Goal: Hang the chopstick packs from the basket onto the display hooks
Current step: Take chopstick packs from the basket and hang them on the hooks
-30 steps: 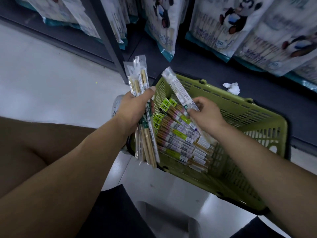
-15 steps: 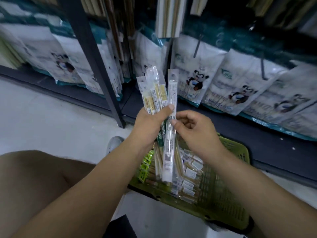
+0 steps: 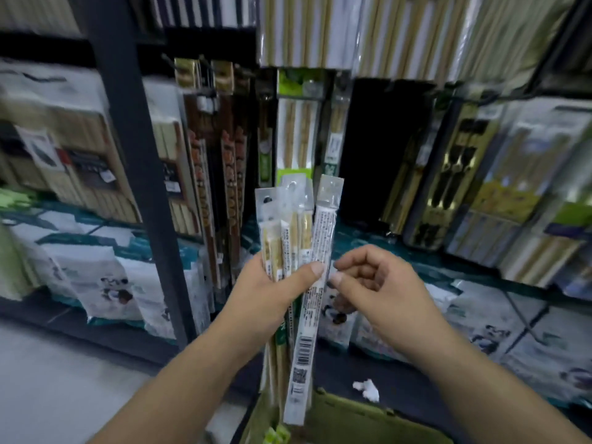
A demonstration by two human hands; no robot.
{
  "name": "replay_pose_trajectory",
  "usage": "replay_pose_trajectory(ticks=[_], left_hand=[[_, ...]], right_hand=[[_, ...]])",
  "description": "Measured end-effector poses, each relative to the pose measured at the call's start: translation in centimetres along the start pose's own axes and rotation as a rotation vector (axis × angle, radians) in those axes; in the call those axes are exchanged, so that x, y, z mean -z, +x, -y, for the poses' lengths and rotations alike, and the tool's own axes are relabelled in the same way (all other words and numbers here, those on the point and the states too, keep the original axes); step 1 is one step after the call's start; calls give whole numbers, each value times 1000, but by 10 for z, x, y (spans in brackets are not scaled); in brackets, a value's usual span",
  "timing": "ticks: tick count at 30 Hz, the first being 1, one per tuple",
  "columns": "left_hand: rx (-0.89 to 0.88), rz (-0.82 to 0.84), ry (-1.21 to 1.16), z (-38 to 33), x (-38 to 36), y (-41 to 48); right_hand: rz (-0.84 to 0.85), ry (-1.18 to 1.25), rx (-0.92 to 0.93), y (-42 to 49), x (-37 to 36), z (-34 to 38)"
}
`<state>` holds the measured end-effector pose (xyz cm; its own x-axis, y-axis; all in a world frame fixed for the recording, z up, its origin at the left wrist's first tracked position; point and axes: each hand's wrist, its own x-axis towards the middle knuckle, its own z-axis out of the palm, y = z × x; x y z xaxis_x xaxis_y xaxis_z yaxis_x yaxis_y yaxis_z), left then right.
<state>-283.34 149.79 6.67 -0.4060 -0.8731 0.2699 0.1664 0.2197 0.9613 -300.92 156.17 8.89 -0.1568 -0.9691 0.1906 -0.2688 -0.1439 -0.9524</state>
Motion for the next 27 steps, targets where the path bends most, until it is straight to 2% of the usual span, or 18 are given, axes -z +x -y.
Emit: replay_pose_trajectory(ticks=[3, 6, 13, 19, 27], left_hand=[[-86, 0, 10, -19, -3, 27], [-135, 8, 31, -33, -3, 47], [-162, -66, -7, -37, -2, 64], [-119, -142, -79, -32, 7, 74], [-130, -130, -75, -31, 16, 77]], right_hand=[[-115, -14, 115, 31, 7, 31], [-158, -57, 163, 58, 9, 53], [-174, -125, 215, 92, 2, 76], [-263, -143, 314, 108, 5, 101], [-285, -29, 234, 120, 4, 116]])
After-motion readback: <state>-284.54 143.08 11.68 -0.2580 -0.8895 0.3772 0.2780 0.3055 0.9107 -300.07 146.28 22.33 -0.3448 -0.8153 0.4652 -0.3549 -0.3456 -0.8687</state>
